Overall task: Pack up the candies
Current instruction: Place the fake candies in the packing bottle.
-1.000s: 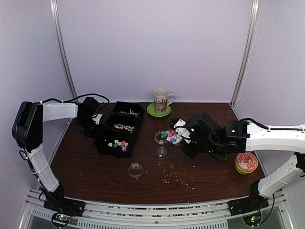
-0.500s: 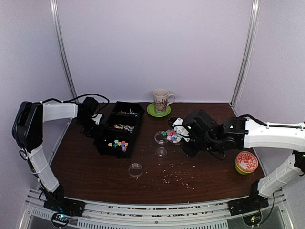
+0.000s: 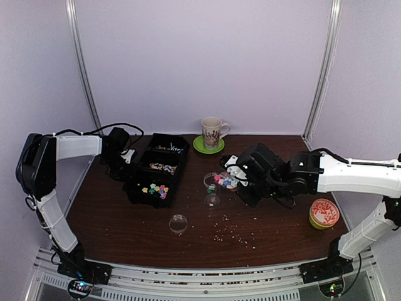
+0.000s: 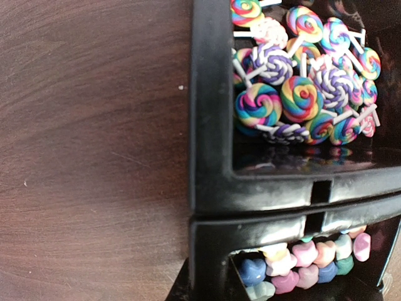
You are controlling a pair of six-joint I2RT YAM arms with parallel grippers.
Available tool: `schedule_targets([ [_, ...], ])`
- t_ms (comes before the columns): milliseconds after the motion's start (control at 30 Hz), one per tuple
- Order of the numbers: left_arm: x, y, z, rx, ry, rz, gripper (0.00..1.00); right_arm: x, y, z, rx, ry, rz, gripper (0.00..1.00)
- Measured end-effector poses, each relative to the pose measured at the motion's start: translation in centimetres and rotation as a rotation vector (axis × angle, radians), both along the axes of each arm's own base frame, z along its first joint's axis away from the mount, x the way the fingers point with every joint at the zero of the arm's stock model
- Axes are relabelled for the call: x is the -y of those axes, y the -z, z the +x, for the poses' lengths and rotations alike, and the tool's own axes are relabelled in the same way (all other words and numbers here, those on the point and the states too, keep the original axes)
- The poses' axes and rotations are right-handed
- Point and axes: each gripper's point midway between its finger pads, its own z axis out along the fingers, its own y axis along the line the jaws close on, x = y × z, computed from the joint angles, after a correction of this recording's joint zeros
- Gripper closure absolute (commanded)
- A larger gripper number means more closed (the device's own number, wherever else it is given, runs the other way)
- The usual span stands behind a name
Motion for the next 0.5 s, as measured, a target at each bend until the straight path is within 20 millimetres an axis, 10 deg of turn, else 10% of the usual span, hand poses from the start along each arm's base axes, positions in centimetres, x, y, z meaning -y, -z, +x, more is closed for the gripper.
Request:
schedule_targets([
  [500,0.0,0.0,0.0,0.0,0.0,0.0,1.0,0.02,-0.5,-0.03,-0.012,-0.002,-0.025,1.0],
])
